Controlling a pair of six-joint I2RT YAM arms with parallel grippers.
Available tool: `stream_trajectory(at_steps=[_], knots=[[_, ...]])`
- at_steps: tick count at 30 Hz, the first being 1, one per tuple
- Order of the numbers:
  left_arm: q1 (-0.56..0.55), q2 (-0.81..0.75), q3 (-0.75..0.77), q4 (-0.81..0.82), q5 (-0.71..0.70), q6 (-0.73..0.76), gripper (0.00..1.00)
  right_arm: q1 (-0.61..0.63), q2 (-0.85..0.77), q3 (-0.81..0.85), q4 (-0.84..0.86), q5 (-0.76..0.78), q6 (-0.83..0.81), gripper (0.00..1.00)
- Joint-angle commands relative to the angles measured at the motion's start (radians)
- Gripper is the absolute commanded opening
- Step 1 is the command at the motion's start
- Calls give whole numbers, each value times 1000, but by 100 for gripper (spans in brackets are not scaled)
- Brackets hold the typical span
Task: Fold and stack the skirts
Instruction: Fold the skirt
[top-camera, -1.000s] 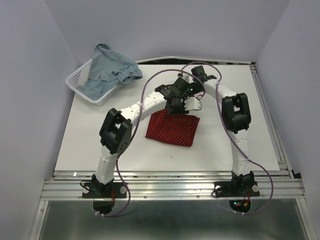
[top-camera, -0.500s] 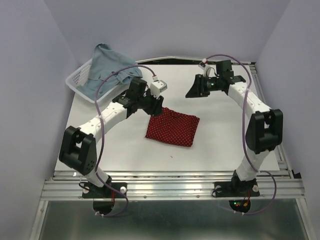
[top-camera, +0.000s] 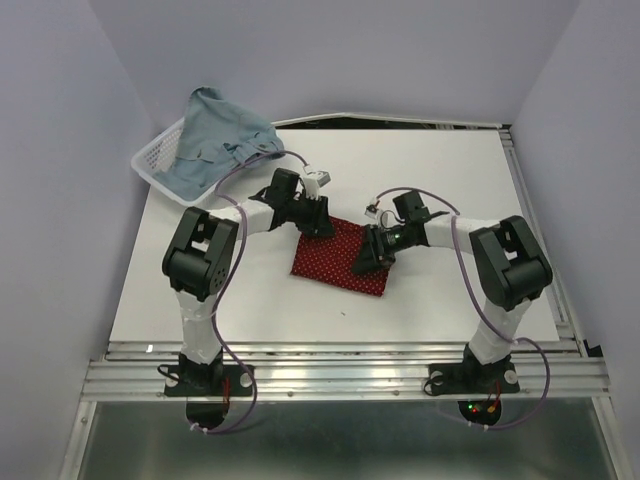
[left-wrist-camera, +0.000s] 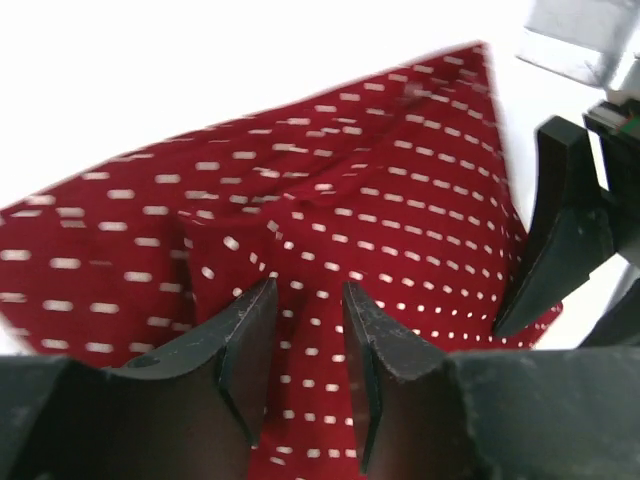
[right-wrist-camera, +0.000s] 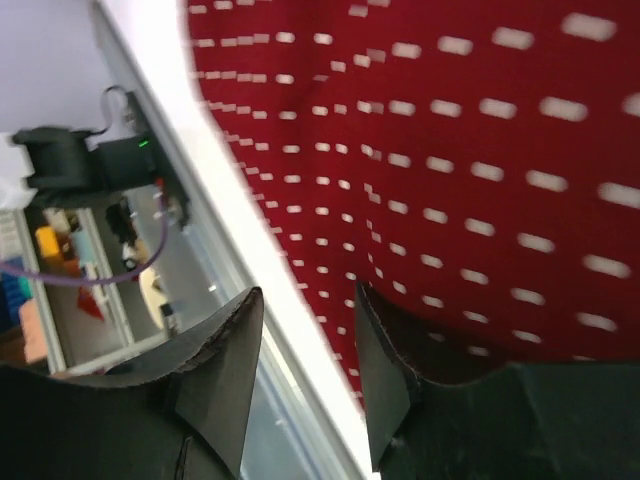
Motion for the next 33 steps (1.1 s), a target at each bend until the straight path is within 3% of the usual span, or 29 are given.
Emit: stream_trajectory(at_steps=[1,5,6,10,11,13,14,16,17,18,19,21,24,33], knots=[[60,46,70,54,-21,-60,43,-49,53,4,21,126,-88,47],[68,83,151,-37,-45,-5,44,-68,92,64,-33,260,-165,45],[67,84,162,-49,-21,4,45,-77,92,93,-38,359,-195,42],[36,-12,194,-114,-8,78,55,-95,69,145,-51,559,-240,42],[28,-76,194,-138,-30,101,67,-95,61,164,-67,585,-254,42],[8,-176,188,-173,-57,165,81,-95,26,175,-88,661,-288,42],[2,-176,183,-173,-79,165,81,-95,6,172,-88,686,-294,42],[1,-285,168,-195,-171,190,84,-95,-64,173,-94,731,-325,47],[1,-354,157,-212,-238,217,86,-95,-89,181,-99,742,-328,57],[1,-388,150,-218,-280,233,88,-95,-115,185,-99,749,-323,61],[5,-464,122,-206,-357,239,98,-95,-156,194,-107,749,-320,64],[17,-541,88,-186,-413,236,98,-95,-189,216,-113,745,-308,73],[28,-649,48,-199,-476,245,98,-54,-203,239,-134,736,-318,77],[66,-650,84,-403,-495,241,98,104,-33,270,-154,821,-349,78]])
